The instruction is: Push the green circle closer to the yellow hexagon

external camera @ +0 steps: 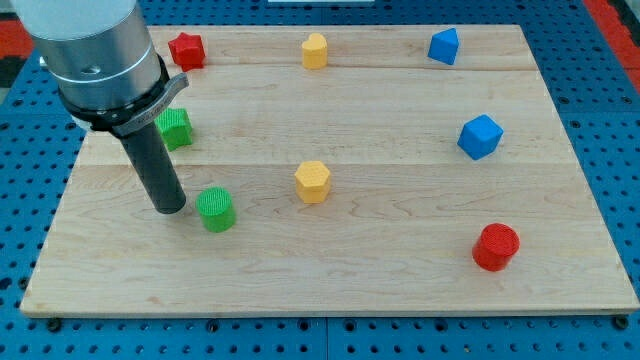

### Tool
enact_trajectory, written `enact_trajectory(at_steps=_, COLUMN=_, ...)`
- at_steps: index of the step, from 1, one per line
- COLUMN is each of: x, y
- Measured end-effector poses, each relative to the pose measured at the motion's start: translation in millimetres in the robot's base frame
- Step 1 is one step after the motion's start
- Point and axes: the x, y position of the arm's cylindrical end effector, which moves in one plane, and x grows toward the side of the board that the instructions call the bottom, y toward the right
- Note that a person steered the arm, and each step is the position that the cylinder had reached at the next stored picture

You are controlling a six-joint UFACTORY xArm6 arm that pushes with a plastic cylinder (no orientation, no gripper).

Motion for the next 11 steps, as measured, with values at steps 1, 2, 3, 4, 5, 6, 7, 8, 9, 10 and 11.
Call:
enact_trajectory(at_steps=1, x=2, y=0)
enact_trajectory(at_steps=2, x=17, y=31)
enact_trajectory(at_steps=3, x=20, y=61)
enact_trajectory(at_steps=4, x=20, y=76)
enact_trajectory(at_steps=5, x=20, y=88)
enact_trajectory(at_steps=6, x=19, y=96)
enact_trajectory(at_steps=7, x=4, y=96)
enact_trajectory(at_steps=8, x=0, y=96)
enact_trajectory(at_steps=9, x=0, y=103)
enact_trajectory(at_steps=10, x=1, y=141)
enact_trajectory(at_steps=11, x=1, y=183)
